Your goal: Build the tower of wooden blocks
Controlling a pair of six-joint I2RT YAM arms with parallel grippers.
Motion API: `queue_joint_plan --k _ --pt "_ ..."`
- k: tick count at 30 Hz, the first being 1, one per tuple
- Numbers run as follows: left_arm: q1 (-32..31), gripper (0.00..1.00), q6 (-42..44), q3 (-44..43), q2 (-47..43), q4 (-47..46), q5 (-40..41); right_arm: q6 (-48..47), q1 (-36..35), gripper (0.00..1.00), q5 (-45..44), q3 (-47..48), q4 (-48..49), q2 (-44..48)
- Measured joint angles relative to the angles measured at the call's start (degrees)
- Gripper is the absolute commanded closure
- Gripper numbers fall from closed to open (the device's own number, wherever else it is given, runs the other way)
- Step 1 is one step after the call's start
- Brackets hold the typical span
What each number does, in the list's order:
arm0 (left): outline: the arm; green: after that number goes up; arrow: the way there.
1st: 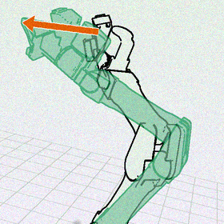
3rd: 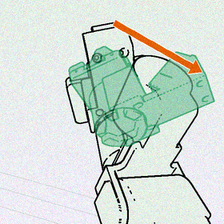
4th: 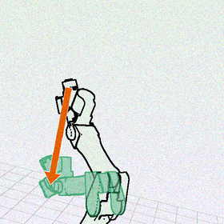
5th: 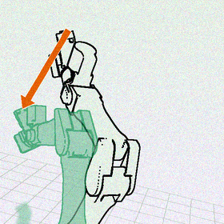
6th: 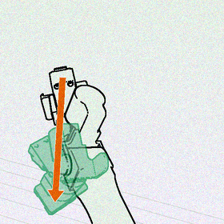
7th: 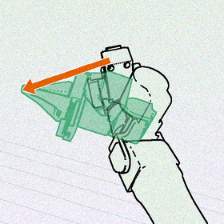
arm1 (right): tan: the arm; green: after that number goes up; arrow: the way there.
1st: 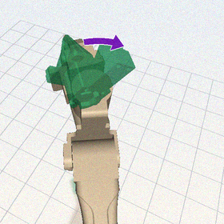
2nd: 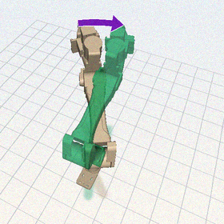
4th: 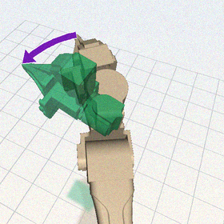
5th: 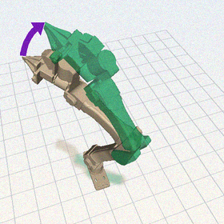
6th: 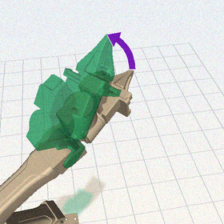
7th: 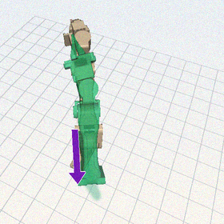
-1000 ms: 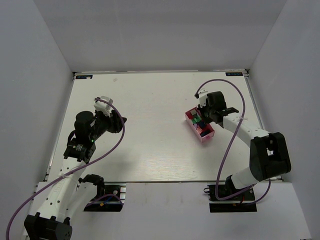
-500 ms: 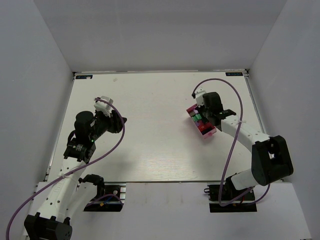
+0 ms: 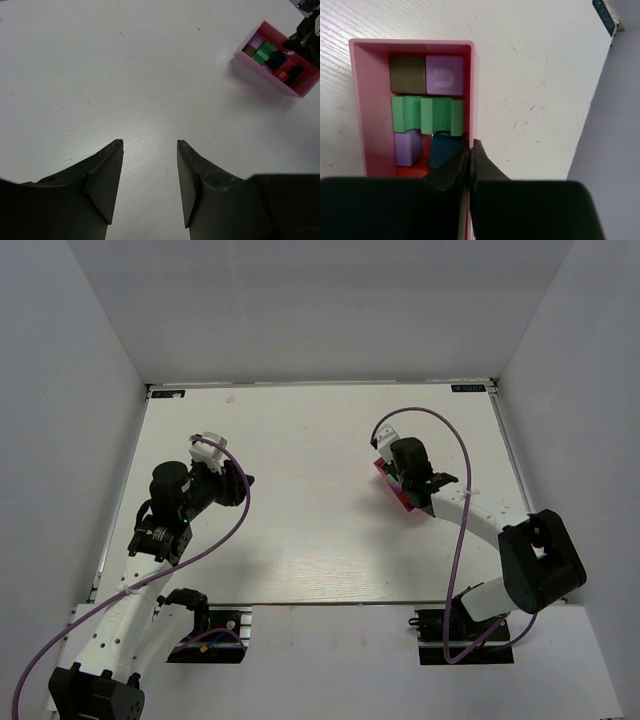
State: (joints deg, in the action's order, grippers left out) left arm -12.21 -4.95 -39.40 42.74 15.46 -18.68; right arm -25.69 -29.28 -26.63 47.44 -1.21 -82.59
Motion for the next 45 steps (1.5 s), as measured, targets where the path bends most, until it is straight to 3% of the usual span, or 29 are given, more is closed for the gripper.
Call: queue_joint_plan --k 22,36,45 --pt "0.0 0.43 0.0 0.0 0.07 -0.02 -0.02 -16.96 -6.69 1.0 -16.2 -9.94 22.8 -0.61" --pt "0.0 0.43 0.0 0.0 0.57 -0.02 -0.02 -30.38 -9.46 1.0 -22.34 -14.73 40.72 -7.82" --pt "0.0 0.43 0.0 0.0 0.57 -0.02 -0.02 -34.77 -10.38 0.77 -23.69 -16.57 47.1 -11.61"
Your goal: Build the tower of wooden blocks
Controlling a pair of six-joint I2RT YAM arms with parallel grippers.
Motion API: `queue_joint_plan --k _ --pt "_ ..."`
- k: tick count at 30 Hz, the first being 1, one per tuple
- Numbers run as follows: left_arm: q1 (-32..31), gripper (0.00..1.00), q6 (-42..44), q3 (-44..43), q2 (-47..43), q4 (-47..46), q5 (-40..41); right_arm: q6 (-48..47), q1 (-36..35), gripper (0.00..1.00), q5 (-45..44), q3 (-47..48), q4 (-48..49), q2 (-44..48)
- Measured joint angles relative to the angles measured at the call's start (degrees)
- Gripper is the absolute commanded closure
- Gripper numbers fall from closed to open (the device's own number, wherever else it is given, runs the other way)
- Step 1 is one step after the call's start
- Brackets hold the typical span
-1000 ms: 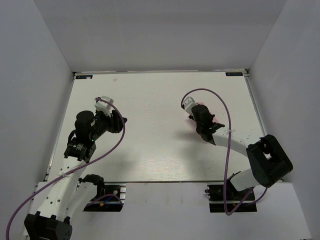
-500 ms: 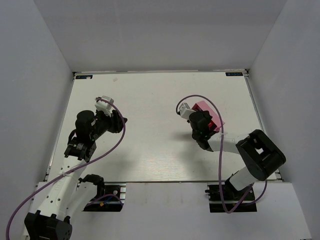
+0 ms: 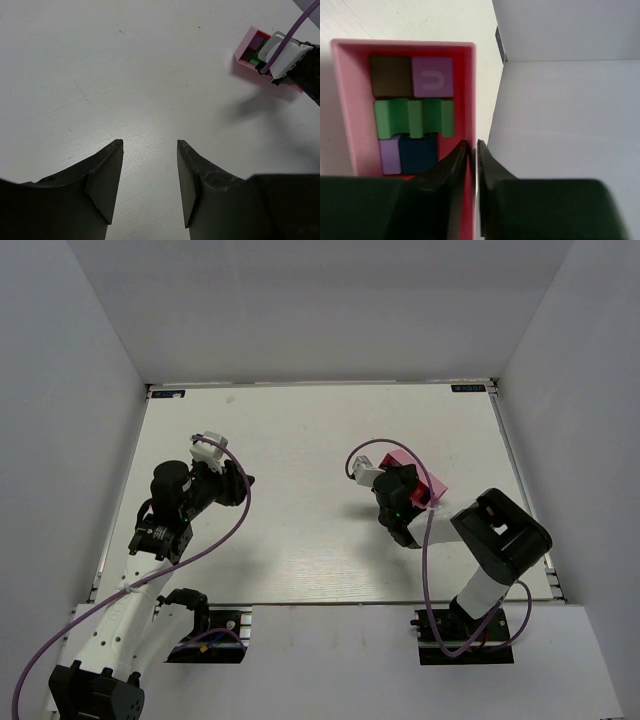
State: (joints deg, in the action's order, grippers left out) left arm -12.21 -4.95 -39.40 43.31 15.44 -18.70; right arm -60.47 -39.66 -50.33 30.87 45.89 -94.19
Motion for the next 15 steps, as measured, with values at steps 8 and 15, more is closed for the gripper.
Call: queue_joint_plan --k 8,15 --pt "0.0 0.43 0.0 0.0 -0.02 0.0 0.0 -3.32 -0.57 0.61 -1.33 -1.22 5.49 -1.79" --pt "0.0 0.43 0.0 0.0 -0.02 0.0 0.02 -5.14 -1.14 0.63 -2.25 -1.9 7.91 -2.8"
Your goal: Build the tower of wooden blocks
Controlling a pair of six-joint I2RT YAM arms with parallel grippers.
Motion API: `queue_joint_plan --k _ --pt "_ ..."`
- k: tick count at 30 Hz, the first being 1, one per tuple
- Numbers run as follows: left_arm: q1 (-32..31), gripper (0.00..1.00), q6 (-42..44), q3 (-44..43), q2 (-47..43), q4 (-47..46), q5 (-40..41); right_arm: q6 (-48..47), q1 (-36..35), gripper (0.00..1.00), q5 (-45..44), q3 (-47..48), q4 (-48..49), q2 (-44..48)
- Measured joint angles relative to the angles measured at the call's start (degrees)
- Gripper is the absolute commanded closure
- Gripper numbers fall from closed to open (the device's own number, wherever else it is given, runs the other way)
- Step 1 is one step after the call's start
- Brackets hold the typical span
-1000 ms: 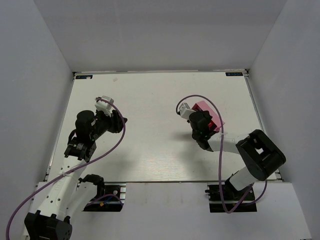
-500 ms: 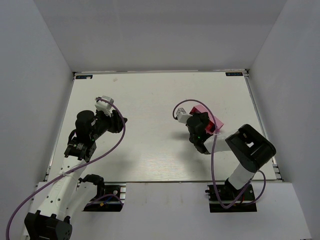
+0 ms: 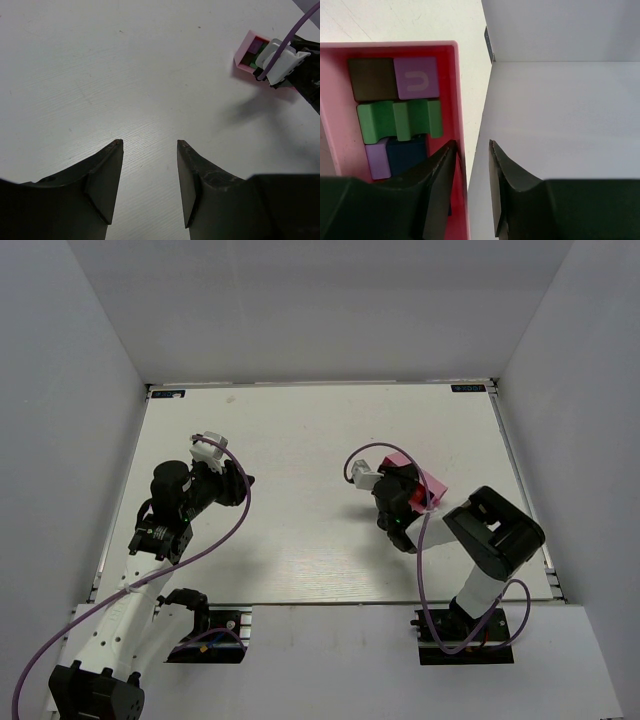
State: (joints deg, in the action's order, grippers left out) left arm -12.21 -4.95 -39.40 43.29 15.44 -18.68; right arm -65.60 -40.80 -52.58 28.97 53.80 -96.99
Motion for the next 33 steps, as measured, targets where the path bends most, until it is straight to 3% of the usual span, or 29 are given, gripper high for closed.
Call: queue_joint_plan --k 12,22,24,25,26,33 --pt "0.0 0.43 0.0 0.0 0.0 0.0 0.04 -3.87 -3.37 0.6 -2.01 -4.02 4.07 -0.35" --pt "0.0 0.43 0.0 0.0 0.0 0.04 0.04 -4.44 -5.99 0.42 -2.8 -5.4 3.19 0.09" --pt "0.0 0.43 0.0 0.0 0.0 0.04 0.04 -2.34 -6.27 0.27 -2.69 -5.4 0.37 1.36" --pt "0.0 0.43 0.0 0.0 0.0 0.04 0.04 -1.11 -6.4 0.25 -2.58 -5.4 -1.49 2.21" --pt "0.0 0.43 0.0 0.0 0.0 0.04 0.04 -0.11 -6.56 0.14 -2.49 -5.35 -3.39 3.04" --pt "0.0 0.43 0.0 0.0 0.0 0.02 0.07 6.4 -7.21 0.1 -0.59 -4.94 -14.03 7.15"
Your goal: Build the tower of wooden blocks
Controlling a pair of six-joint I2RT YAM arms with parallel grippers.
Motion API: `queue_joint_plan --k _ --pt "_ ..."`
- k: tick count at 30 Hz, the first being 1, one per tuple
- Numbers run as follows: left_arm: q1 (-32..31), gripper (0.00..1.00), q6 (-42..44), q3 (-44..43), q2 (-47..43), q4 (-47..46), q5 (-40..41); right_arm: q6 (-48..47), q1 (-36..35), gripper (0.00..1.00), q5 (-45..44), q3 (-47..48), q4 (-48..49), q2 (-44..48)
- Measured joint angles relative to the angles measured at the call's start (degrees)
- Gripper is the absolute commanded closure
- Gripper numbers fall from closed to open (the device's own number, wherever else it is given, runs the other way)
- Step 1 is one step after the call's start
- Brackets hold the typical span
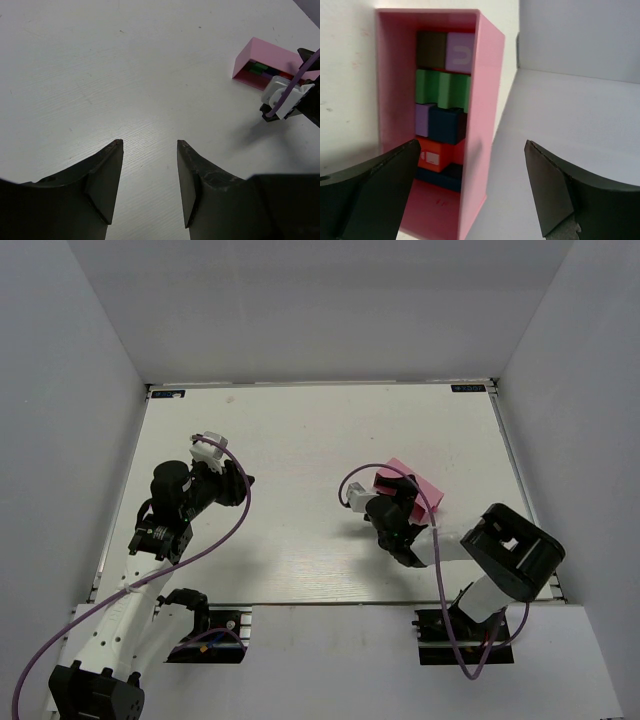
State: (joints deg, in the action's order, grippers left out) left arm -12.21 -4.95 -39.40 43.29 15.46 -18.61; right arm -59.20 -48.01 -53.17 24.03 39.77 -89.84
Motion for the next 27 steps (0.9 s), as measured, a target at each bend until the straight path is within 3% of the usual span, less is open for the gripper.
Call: queue_joint_plan --k 12,20,27 --pt "0.0 0.4 0.04 0.0 0.0 0.02 0.2 16.9 -0.13 0.1 14.34 6.62 -25.18 14.03" --pt "0.0 0.22 0.0 0.0 0.0 0.02 0.59 25.77 2.99 0.1 25.42 11.61 -37.33 20.04" --pt "0.0 0.15 0.0 0.0 0.0 0.02 0.85 33.64 11.56 0.1 37.16 21.68 -46.38 20.81"
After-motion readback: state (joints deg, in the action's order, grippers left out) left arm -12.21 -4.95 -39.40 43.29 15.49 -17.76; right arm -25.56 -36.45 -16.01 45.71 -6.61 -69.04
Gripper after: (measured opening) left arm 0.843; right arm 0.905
